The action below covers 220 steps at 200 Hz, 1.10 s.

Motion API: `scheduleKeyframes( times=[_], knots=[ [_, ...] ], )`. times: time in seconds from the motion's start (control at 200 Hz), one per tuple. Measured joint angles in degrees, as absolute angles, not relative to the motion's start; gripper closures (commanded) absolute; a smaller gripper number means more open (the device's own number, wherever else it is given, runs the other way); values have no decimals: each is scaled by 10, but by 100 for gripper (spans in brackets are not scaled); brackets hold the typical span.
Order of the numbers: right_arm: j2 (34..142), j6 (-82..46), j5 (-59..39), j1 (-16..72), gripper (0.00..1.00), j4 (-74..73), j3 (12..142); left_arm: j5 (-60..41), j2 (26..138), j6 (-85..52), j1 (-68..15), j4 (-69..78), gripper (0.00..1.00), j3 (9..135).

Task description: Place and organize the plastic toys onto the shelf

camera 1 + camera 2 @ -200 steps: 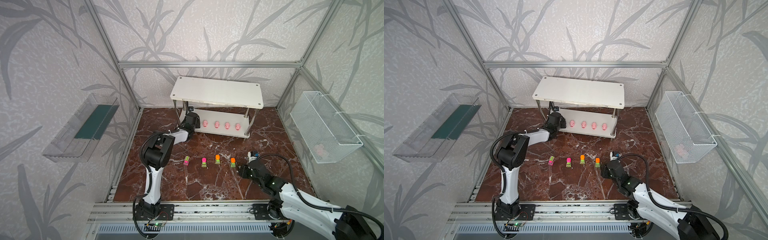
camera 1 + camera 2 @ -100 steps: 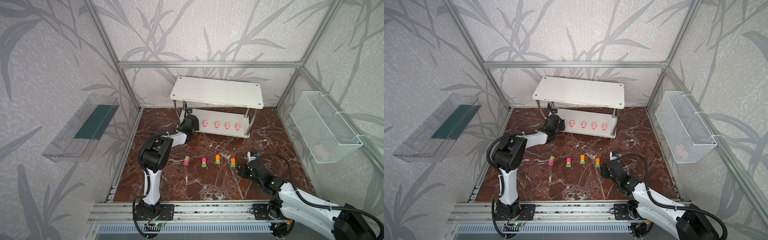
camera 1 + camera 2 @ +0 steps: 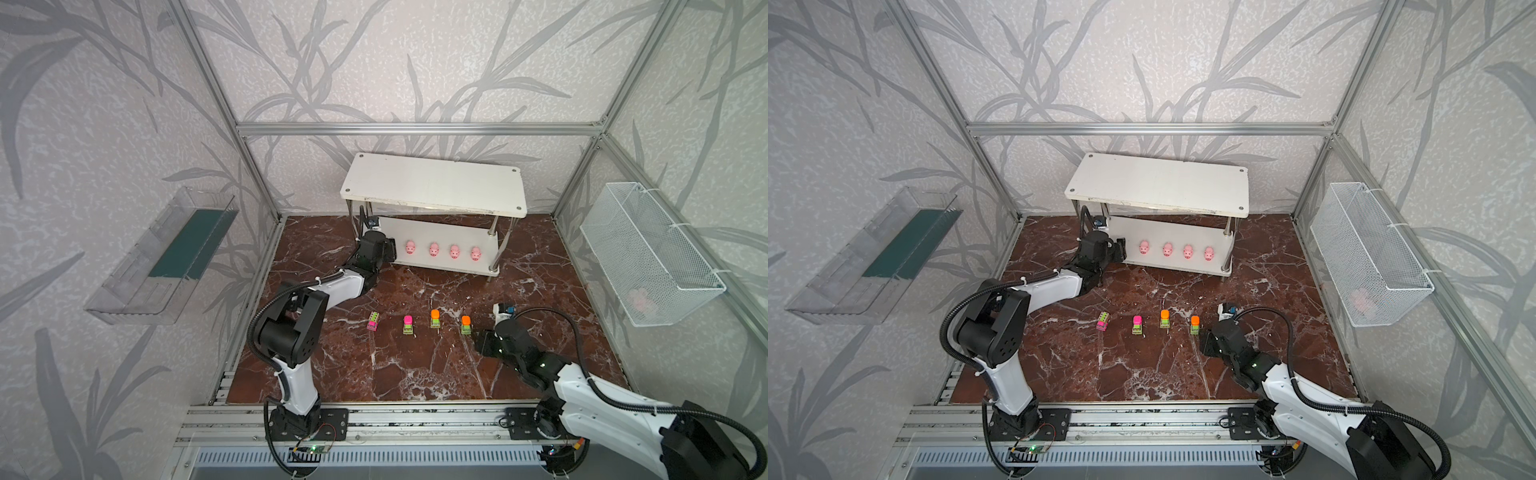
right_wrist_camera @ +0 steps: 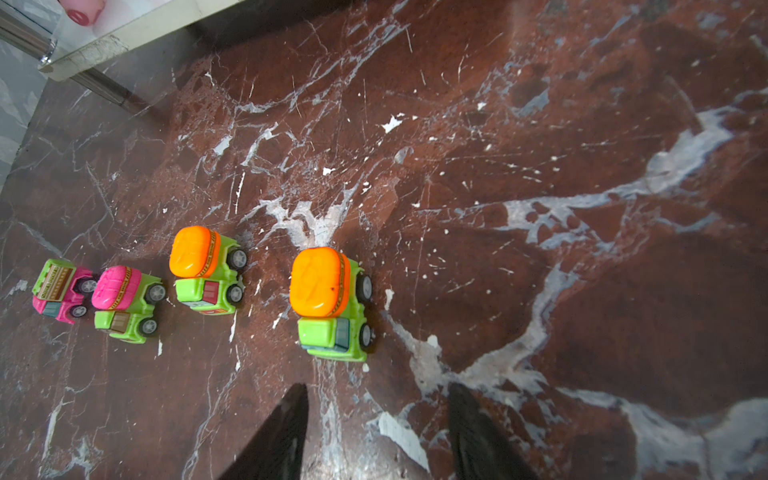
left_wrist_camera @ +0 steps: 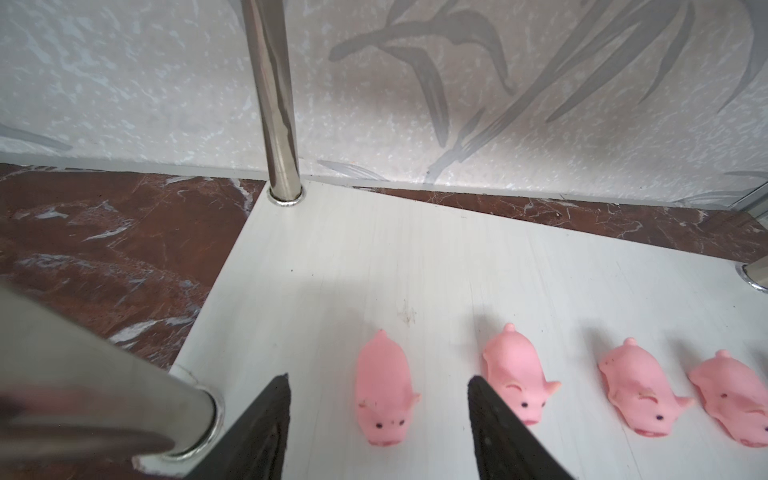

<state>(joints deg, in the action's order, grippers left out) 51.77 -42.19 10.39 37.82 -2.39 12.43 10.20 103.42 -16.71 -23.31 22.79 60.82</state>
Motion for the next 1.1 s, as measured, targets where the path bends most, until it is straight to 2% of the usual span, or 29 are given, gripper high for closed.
scheduleKeyframes(
  times=[0.09, 0.295, 0.39, 0.63, 0.68, 0.76, 0.855, 0.94, 1.1],
  knots=[
    [518, -422, 104, 378, 45, -25, 123, 103, 1012, -170, -235, 228, 48, 576],
    [515, -422, 100, 378, 45, -27, 123, 106, 956, -178, -235, 222, 90, 512],
    [500, -422, 100, 378, 45, -19, 123, 106, 919, -183, -236, 215, 97, 482],
    [435, -421, 101, 378, 45, 26, 123, 130, 789, -203, -236, 206, 96, 385],
    [423, -420, 102, 378, 45, 38, 123, 140, 766, -208, -235, 205, 90, 368],
    [408, -419, 105, 378, 45, 56, 124, 149, 745, -217, -228, 202, 70, 354],
    [400, -417, 106, 378, 45, 69, 124, 143, 740, -223, -208, 211, 60, 348],
    [401, -416, 106, 378, 45, 77, 128, 127, 747, -225, -180, 233, 55, 347],
    [403, -415, 106, 378, 45, 80, 131, 84, 812, -199, -142, 290, 52, 381]
  ],
)
